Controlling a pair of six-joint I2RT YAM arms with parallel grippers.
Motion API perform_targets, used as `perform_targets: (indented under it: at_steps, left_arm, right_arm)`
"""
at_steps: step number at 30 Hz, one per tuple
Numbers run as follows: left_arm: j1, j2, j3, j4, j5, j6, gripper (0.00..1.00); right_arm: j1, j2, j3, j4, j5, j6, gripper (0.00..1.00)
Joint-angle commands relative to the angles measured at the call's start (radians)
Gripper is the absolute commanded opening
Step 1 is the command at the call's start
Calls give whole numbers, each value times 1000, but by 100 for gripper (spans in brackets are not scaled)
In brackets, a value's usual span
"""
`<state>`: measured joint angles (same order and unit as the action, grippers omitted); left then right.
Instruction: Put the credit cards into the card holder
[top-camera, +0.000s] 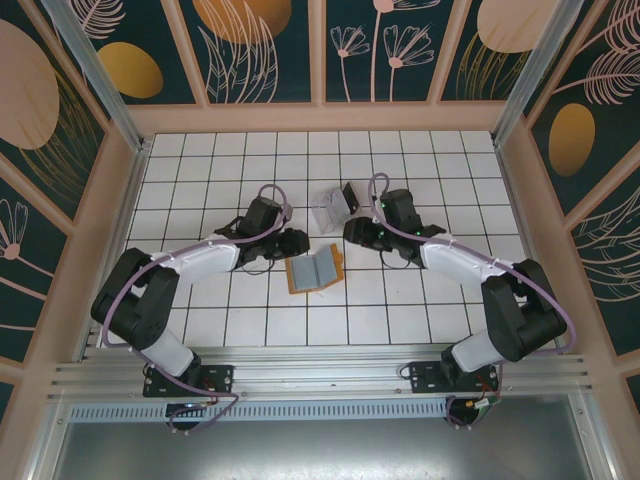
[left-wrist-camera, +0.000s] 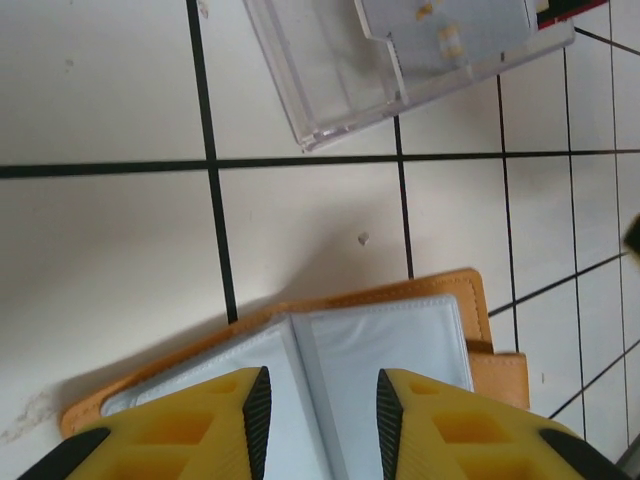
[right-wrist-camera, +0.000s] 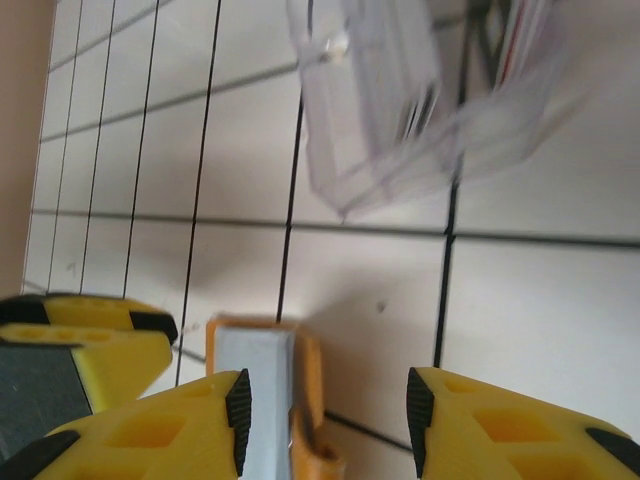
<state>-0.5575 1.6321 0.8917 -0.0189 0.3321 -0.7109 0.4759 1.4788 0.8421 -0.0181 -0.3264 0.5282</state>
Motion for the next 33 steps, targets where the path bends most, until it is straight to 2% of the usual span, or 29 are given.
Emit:
perform_targets:
  at_steps: [1, 4, 8, 15, 24, 33]
  left_arm:
    - [-3, 49, 73, 37, -7, 11, 37]
    - [-4, 110, 124, 80, -3, 4, 37]
    - [-4, 180, 200, 95, -39, 4, 38]
    - [-1, 314, 306, 139, -86, -11, 38]
    - [-1, 339, 276, 241, -102, -73, 38]
    - [-1, 391, 280, 261, -96, -84, 38]
  right_arm:
    - [-45, 45, 108, -37, 113, -103, 48]
    - [-71, 103, 179, -61, 172, -153, 48]
    - [-115, 199, 275, -83, 152, -187, 48]
    - [-115, 364, 444, -144, 143, -244, 49]
    - [-104, 411, 492, -164, 141, -262, 49]
    - [-68, 477, 559, -218, 206, -299, 49]
